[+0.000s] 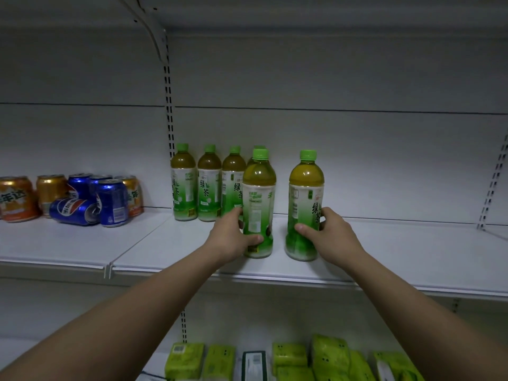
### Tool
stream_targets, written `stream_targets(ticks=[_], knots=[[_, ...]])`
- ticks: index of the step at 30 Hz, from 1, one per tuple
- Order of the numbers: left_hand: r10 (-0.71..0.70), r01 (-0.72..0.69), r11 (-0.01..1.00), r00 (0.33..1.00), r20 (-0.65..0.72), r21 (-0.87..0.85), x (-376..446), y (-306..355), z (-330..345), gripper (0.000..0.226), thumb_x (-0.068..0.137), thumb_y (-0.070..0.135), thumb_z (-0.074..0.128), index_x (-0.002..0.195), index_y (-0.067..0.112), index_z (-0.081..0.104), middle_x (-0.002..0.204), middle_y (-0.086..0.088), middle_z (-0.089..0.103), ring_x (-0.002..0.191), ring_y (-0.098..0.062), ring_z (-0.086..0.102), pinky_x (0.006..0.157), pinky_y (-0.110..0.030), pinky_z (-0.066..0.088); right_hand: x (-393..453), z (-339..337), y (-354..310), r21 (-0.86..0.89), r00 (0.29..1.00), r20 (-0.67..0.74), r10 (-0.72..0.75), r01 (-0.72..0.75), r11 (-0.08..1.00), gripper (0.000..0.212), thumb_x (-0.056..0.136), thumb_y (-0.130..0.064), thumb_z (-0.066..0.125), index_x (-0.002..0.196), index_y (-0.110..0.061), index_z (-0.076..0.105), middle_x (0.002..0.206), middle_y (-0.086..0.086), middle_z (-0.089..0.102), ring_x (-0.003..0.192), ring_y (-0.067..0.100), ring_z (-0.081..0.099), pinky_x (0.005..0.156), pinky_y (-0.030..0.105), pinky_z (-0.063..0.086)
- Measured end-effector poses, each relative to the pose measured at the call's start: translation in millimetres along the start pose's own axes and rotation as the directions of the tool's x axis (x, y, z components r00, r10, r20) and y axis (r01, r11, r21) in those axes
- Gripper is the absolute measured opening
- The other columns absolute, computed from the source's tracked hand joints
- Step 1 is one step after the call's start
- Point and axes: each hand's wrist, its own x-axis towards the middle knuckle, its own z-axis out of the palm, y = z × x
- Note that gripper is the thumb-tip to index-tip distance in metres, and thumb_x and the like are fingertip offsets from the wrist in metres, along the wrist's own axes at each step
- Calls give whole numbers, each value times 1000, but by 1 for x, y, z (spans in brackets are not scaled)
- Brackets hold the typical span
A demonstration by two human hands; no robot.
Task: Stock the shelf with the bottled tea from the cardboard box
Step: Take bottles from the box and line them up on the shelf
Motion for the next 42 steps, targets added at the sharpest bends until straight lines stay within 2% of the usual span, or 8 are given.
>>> stream_targets(ticks=[5,8,14,18,24,37,40,42], knots=[[12,-12,1000,1000,-27,-2,17,2,23,53,78,23,77,126,14,55,124,-4,64,112,-21,60,99,-40,49,16,3,10,-16,999,-33,8,-8,1000,49,84,-47,65,122,-20,51,119,3,65,105,27,62,90,46,52],[26,-26,1000,998,-50,2,29,4,38,47,82,20,73,125,12,56,126,-5,64,115,-23,60,100,-38,48,30,6,15,-5,999,-35,12,-12,1000,49,85,-46,64,124,-20,50,120,2,65,106,26,62,90,46,52],[31,-30,999,998,-58,18,63,1,62,49,83,20,72,128,9,54,130,-7,60,119,-26,57,102,-35,44,65,15,26,30,999,-42,29,-28,999,49,84,-45,66,123,-21,51,118,3,66,104,27,63,91,49,52],[13,-1,994,994,-108,109,87,-1,78,54,83,26,72,130,7,52,130,-13,50,120,-31,50,108,-40,39,86,25,32,-7,996,-82,28,-28,1000,49,85,-47,63,123,-19,49,119,3,64,105,28,62,91,48,51],[-8,28,988,991,-131,153,115,-4,90,51,83,28,72,124,4,54,125,-14,58,113,-32,58,98,-42,48,113,36,41,2,993,-116,32,-32,999,49,85,-50,62,121,-20,50,116,4,66,103,29,63,89,48,52],[13,32,981,973,-230,192,126,-1,107,46,84,27,72,118,5,51,121,-13,59,111,-33,57,88,-41,47,136,44,46,-50,987,-154,36,-44,998,49,88,-49,59,123,-16,47,120,6,64,109,31,60,89,45,50],[-7,37,987,983,-185,159,123,-2,101,45,83,23,73,117,6,51,121,-12,61,112,-32,59,90,-39,48,134,42,43,-19,992,-121,47,-50,999,47,89,-42,60,125,-15,48,122,7,63,110,31,60,92,46,50],[-14,33,985,994,-113,167,119,-5,93,46,81,21,74,119,6,52,121,-11,62,111,-31,59,95,-39,49,128,39,43,-21,996,-64,63,-65,998,45,90,-32,61,128,-13,48,126,8,61,113,30,58,92,39,48]])
